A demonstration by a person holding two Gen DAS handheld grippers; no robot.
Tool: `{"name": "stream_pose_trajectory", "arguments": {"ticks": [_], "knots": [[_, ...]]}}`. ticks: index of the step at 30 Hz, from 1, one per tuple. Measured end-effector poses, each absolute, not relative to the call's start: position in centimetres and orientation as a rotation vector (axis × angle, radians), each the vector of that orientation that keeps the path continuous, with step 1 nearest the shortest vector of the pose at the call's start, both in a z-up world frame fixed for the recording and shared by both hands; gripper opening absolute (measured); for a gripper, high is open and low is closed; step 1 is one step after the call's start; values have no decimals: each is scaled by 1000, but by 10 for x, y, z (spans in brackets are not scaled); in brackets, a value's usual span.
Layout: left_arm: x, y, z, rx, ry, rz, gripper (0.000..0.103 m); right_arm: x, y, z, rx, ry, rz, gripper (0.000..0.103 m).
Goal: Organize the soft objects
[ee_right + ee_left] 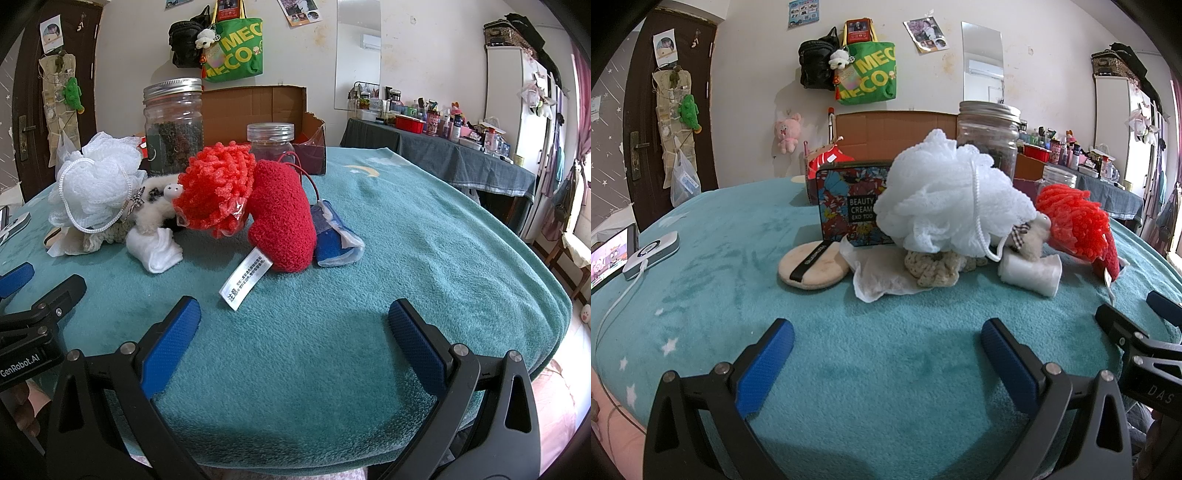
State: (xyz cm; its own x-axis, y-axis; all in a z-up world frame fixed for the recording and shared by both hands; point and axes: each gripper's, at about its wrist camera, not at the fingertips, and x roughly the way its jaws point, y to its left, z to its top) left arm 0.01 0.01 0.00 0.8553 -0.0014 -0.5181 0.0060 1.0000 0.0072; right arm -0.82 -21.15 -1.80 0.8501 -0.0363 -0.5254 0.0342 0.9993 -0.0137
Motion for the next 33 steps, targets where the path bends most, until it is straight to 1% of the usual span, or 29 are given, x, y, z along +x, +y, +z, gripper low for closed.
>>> {"name": "stream_pose_trajectory", "arguments": {"ticks": [22, 28, 33], "knots": [[0, 0, 1, -2, 555, -10, 103, -9, -212, -17, 5, 568, -26, 103], [1, 5, 24, -26, 522, -44, 103, -3, -218, -4, 30, 584, 8, 103], [8, -2, 44, -21, 484, -90, 103, 0, -226, 22, 36, 531, 45, 103]]}}
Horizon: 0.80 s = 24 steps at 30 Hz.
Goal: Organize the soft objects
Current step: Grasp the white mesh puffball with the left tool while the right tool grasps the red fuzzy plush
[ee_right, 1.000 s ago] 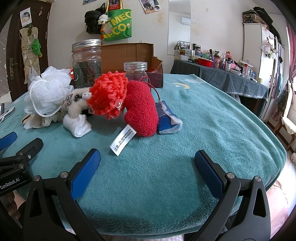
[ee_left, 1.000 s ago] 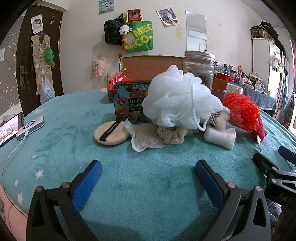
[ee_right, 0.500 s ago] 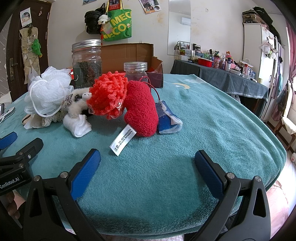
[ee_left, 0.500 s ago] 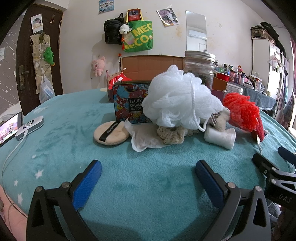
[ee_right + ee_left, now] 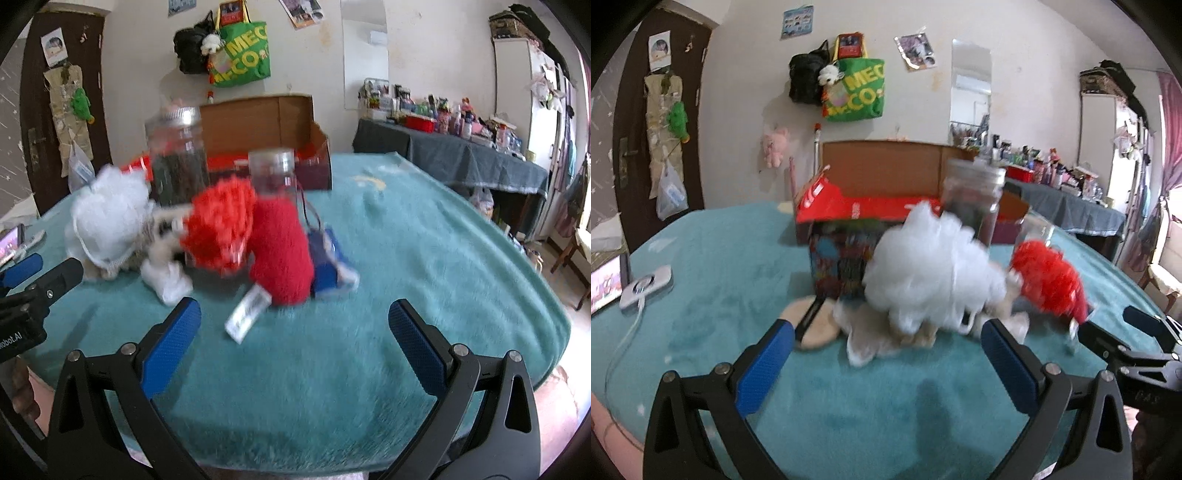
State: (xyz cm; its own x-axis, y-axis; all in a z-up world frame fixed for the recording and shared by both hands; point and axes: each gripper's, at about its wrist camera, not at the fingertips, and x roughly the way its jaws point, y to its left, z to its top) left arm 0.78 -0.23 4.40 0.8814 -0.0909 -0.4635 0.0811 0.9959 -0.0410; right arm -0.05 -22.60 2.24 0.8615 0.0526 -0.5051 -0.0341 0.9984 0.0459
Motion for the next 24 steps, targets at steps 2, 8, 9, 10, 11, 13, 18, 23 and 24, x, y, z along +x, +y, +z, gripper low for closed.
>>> {"name": "stream_pose_trajectory", "arguments": {"ticks": [2, 8, 9, 10, 11, 13, 18, 23, 24], "knots": [[13, -3, 54, -24, 473, -113, 103, 4, -229, 35, 34, 503, 64, 103], [33, -3, 74, -19, 461, -162, 103, 28, -232, 56, -3, 479, 126, 103], [37, -4, 75, -20, 467, -170, 103, 33, -231, 58, -10, 482, 137, 103], [41, -4, 76, -20, 476, -176, 103, 38, -230, 60, -16, 484, 148, 103], [43, -3, 76, -18, 484, -180, 103, 43, -228, 61, -28, 489, 171, 103], [48, -5, 75, -10, 499, -187, 103, 50, -225, 61, -43, 499, 202, 103], [57, -8, 71, 4, 539, -220, 99, 55, -231, 53, -48, 519, 244, 103], [65, -5, 67, 1, 564, -228, 97, 57, -250, 47, 3, 539, 274, 103], [66, -5, 66, -1, 567, -231, 97, 57, -254, 46, 13, 543, 285, 103]]}}
